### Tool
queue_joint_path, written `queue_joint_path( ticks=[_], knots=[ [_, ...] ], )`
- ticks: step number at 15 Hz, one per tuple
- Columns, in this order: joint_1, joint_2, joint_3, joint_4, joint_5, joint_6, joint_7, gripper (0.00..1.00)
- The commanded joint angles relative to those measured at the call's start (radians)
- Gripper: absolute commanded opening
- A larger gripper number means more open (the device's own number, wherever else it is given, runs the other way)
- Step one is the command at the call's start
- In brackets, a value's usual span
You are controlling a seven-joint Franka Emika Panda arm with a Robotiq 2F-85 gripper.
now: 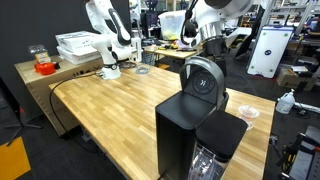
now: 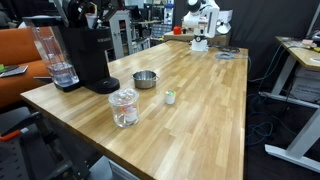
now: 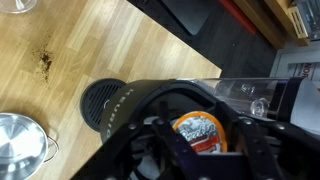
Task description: Put the white object in the coffee machine
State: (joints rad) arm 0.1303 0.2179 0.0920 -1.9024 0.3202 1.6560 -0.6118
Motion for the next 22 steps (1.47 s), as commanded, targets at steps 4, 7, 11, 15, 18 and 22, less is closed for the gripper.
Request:
queue_joint_path(
  ticks=[4, 7, 11, 15, 18, 22],
  knots=[
    [-0.026, 0.035, 0.029, 0.037, 0.006, -0.038, -0.006, 0.25],
    [-0.025, 0.041, 0.031, 0.037, 0.008, -0.038, -0.001, 0.6],
    [-0.023, 0.058, 0.037, 0.042, 0.005, -0.047, 0.002, 0.95],
    [-0.019, 0.064, 0.042, 0.054, 0.008, -0.064, -0.015, 0.97],
    [-0.012, 0.042, 0.049, 0.045, 0.0, -0.073, -0.015, 1.0],
    [-0.005, -0.008, 0.058, 0.031, -0.01, -0.073, -0.004, 1.0]
  ],
)
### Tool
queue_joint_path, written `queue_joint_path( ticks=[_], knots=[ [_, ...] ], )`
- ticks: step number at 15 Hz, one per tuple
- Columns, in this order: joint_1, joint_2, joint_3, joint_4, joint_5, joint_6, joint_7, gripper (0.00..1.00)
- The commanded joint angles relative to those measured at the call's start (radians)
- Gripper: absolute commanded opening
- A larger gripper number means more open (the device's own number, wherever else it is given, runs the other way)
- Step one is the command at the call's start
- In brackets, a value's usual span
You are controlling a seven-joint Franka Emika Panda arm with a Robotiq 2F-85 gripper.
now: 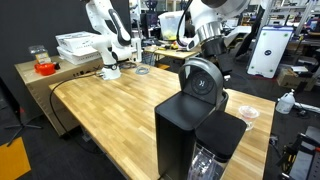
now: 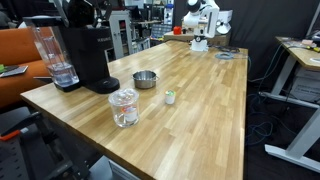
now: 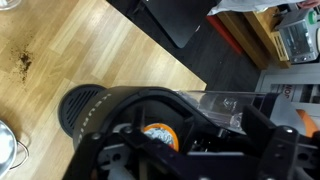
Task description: Put the white object in the coffee machine
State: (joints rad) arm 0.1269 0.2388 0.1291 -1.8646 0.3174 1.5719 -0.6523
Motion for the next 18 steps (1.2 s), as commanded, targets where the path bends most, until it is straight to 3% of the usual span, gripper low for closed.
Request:
queue_joint_path(
  ticks=[1, 8, 18],
  knots=[
    [0.001, -0.04, 0.025, -0.012, -0.011, 0.018, 0.045, 1.0],
    [0.028, -0.149, 0.059, -0.055, -0.028, 0.033, 0.108, 1.0],
    [0.07, -0.354, 0.072, -0.204, -0.051, 0.087, 0.202, 1.0]
  ],
)
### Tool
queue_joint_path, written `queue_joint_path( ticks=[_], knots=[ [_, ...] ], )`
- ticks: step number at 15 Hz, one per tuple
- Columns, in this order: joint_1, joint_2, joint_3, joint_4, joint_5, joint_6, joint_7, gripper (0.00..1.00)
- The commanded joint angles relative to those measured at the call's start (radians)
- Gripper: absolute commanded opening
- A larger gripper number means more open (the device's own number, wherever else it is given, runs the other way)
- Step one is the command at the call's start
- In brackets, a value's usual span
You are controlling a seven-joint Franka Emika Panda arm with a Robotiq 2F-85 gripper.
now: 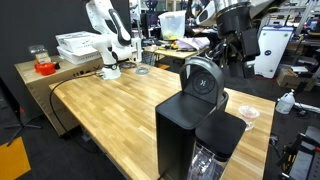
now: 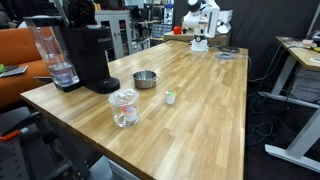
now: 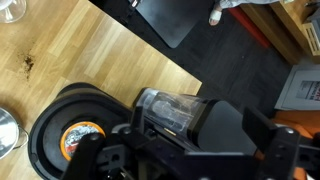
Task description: Put the white object in the coffee machine
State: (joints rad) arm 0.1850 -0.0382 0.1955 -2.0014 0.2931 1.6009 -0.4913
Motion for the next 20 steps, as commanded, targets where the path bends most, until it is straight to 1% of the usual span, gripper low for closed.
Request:
queue_joint_path(
  ticks=[1, 2, 6, 8, 11, 12, 14, 20],
  knots=[
    [0.019, -0.104, 0.011, -0.084, -0.044, 0.071, 0.066, 1.0],
    [0.027, -0.131, 0.017, -0.099, -0.062, 0.079, 0.094, 1.0],
    [0.061, -0.25, 0.055, -0.142, -0.127, 0.103, 0.273, 1.0],
    [0.072, -0.302, 0.073, -0.16, -0.135, 0.108, 0.37, 1.0],
    [0.069, -0.355, 0.073, -0.175, -0.125, 0.099, 0.466, 1.0],
    [0.082, -0.324, 0.071, -0.141, -0.121, 0.062, 0.424, 1.0],
    [0.078, -0.344, 0.068, -0.154, -0.12, 0.066, 0.45, 1.0],
    [0.078, -0.345, 0.068, -0.164, -0.12, 0.081, 0.458, 1.0]
  ],
)
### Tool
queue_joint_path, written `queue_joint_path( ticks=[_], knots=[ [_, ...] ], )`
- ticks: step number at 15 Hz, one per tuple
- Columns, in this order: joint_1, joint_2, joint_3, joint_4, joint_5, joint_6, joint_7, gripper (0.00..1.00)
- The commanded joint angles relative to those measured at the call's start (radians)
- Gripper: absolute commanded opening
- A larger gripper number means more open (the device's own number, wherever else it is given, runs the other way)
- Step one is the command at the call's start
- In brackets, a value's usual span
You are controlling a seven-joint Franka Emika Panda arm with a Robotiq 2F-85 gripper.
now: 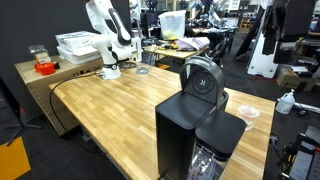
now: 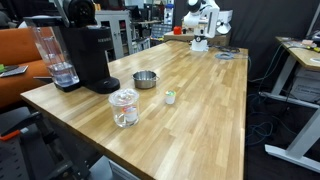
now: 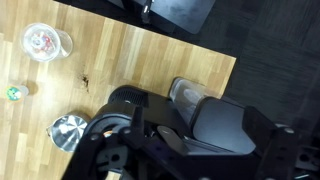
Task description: Put the white object in the coffee machine
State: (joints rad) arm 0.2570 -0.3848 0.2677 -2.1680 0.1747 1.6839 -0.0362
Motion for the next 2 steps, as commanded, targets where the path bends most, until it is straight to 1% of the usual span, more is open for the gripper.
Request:
queue_joint_path(
  ticks=[1, 2],
  knots=[
    [0.006, 0.002, -0.005, 0.003, -0.002, -0.002, 0.002, 1.0],
    [0.006, 0.002, -0.005, 0.003, -0.002, -0.002, 0.002, 1.0]
  ],
)
